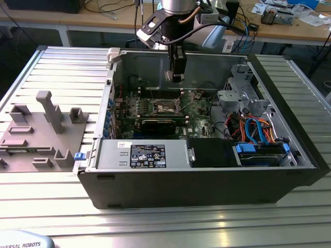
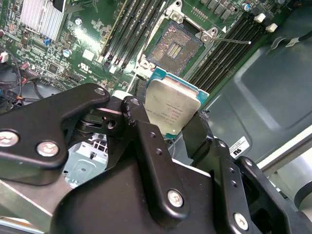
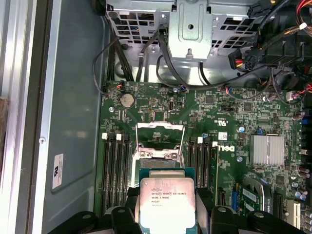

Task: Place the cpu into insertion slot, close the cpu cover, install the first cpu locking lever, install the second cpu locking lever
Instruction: 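Place the cpu into insertion slot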

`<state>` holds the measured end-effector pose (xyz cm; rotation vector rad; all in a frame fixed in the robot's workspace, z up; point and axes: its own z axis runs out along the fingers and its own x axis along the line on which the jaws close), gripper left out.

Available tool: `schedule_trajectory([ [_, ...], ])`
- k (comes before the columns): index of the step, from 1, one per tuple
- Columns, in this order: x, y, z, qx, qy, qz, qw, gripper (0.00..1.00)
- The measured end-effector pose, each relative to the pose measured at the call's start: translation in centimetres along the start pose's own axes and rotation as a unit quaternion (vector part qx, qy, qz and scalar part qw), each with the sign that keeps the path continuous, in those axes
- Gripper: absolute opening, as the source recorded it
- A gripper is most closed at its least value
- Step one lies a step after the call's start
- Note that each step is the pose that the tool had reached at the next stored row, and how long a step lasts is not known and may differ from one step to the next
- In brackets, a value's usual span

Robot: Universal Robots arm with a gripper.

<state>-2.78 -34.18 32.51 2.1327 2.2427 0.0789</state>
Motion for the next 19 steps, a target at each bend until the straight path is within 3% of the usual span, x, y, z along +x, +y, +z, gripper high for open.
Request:
schedule_trajectory([
  [19,0.0,0.0,0.06,0.0,-0.0006,0.009,1.0,0.54],
])
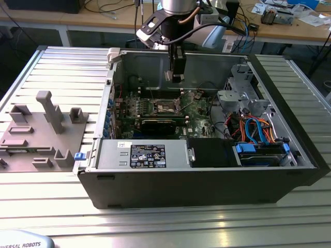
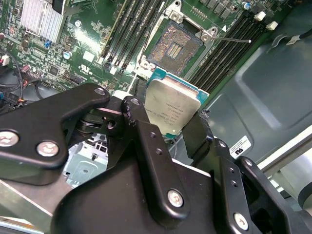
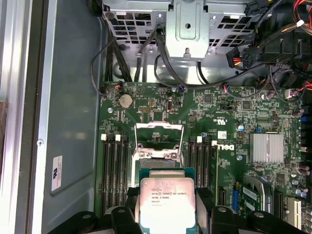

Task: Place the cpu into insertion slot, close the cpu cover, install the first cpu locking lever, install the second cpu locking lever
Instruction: 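Place the cpu into insertion slot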

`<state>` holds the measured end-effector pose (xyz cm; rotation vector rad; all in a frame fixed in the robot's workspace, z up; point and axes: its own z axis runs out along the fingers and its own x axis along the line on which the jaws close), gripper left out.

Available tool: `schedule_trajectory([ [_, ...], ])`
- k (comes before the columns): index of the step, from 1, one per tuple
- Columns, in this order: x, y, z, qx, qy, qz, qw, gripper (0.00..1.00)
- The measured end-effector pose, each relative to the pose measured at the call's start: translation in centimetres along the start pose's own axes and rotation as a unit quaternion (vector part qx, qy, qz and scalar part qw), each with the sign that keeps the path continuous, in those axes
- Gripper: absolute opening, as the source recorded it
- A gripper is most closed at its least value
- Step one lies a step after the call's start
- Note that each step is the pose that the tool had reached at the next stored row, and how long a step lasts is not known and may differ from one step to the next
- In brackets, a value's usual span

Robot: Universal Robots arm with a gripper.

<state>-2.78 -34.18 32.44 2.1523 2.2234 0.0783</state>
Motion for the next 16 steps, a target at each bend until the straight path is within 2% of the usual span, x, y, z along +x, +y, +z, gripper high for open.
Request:
schedule_trajectory([
  [16,0.0,0.0,0.06,-0.0001,-0.0007,0.011,0.9999,0.54],
])
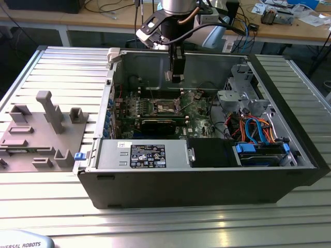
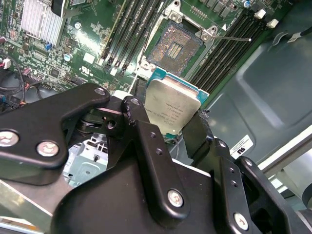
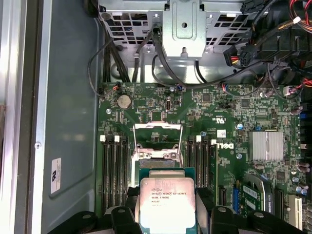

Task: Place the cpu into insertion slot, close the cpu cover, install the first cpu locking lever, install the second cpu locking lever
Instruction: 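Place the cpu into insertion slot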

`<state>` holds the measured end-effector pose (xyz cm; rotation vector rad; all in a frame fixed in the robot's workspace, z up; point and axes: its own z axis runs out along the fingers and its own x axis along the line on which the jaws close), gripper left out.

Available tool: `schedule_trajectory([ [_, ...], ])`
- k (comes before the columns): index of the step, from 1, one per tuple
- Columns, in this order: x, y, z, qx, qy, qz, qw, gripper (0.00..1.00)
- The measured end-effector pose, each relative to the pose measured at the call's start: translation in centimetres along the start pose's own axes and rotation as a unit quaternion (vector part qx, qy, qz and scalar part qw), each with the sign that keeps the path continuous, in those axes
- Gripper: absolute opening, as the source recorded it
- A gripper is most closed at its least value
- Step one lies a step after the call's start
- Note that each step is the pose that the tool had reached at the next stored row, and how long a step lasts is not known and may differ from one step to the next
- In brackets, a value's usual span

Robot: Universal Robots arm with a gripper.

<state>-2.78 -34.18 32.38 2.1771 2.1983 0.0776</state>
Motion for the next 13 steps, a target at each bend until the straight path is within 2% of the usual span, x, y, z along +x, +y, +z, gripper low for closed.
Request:
schedule_trajectory([
  [7,0.0,0.0,0.06,0.0,-0.0003,0.005,1.0,0.54],
  [13,0.0,-0.03,0.47,0.0,-0.0004,0.005,1.0,0.54],
])
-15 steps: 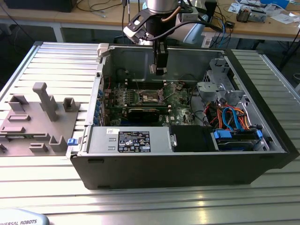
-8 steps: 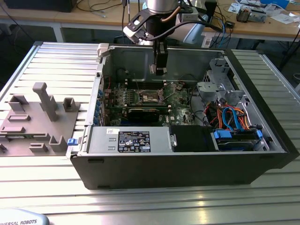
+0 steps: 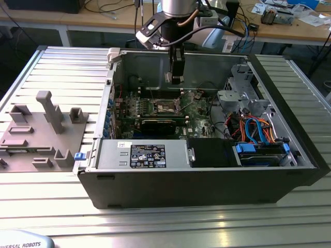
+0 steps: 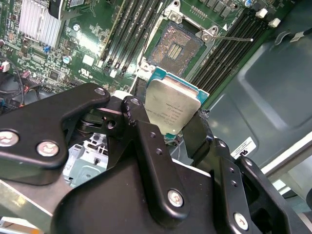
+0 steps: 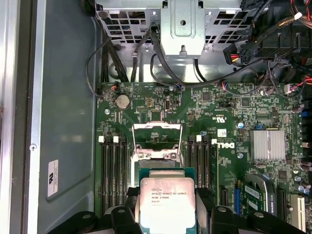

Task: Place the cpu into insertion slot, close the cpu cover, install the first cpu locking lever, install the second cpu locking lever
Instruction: 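Place the cpu into insertion slot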

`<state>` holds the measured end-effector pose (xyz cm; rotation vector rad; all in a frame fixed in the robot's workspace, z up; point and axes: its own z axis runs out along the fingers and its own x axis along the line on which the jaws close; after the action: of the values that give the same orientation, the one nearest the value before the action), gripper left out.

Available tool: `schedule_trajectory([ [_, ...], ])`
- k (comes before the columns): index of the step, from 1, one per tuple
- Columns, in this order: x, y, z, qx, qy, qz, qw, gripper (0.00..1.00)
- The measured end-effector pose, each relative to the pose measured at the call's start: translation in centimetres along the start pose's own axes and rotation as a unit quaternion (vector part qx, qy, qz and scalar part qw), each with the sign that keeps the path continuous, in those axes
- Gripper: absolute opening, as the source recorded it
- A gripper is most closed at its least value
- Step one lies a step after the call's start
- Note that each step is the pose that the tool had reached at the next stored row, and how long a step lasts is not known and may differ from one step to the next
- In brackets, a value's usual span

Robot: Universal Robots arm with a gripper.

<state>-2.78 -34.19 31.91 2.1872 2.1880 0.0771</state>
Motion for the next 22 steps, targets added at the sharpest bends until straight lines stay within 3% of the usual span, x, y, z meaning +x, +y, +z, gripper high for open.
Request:
schedule_trajectory([
  [22,0.0,-0.04,0.56,0.0,0.0,0.0,1.0,0.54],
])
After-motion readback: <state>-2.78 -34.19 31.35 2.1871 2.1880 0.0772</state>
